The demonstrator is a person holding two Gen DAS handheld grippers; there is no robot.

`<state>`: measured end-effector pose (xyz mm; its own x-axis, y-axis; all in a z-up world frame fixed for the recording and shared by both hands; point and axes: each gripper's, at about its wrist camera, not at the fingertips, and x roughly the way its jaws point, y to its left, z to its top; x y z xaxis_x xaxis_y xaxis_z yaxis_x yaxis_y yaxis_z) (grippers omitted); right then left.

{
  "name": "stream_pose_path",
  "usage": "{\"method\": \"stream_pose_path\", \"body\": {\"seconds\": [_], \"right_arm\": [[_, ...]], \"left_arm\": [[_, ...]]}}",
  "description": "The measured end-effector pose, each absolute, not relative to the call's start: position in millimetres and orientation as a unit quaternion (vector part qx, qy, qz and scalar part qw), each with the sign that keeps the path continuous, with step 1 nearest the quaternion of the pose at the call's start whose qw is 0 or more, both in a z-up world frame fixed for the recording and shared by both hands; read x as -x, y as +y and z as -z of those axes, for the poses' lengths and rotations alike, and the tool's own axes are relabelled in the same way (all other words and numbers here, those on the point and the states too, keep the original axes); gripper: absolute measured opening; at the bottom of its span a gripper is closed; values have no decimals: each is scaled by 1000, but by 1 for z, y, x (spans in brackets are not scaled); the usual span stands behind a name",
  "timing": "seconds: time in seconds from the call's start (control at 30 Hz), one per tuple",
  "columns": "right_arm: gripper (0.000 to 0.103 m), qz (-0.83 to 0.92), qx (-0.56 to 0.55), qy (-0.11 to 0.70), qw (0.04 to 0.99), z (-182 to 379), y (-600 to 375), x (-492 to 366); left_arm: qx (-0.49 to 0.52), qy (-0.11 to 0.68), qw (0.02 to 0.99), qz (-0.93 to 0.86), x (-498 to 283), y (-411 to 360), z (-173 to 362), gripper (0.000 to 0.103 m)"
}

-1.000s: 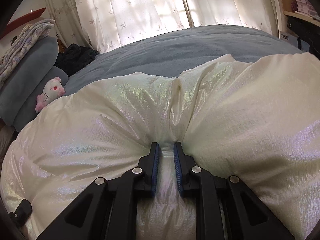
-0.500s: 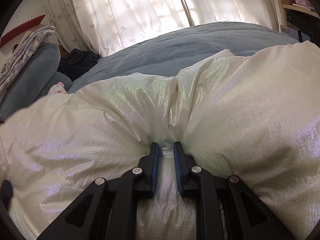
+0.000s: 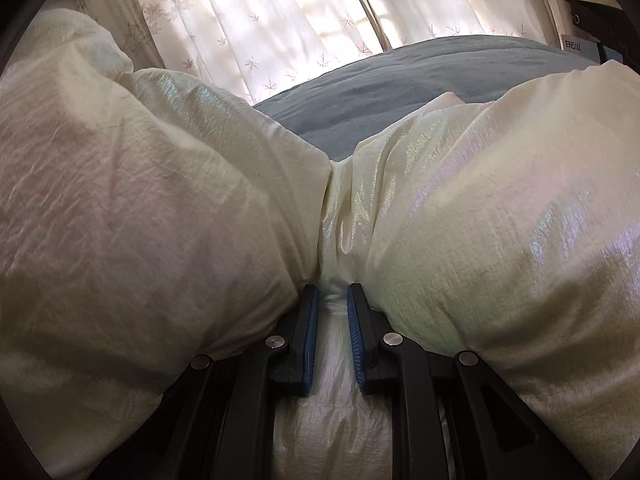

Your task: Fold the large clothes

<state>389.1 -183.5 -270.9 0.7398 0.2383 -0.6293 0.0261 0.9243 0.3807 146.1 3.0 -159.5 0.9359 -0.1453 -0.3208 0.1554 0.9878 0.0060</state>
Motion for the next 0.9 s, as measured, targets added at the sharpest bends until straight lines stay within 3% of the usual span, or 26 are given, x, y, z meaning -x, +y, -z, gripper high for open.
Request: {"method": "stream_pose_path", "body": {"seconds": [0.4,0.63,0.9], "right_arm": [[17,-97,-166,474,859,233,-208,-400],[17,-120,-177,406,889,173,-275,-359],[17,2,-144,364,920,145,-372,-309]], "left_arm": [[-51,180,981,57,-153,-54,97,27],[-84,186,977,54,-146,-89,87,27],[-156,196,966,57,-143,-163,78,27]]}}
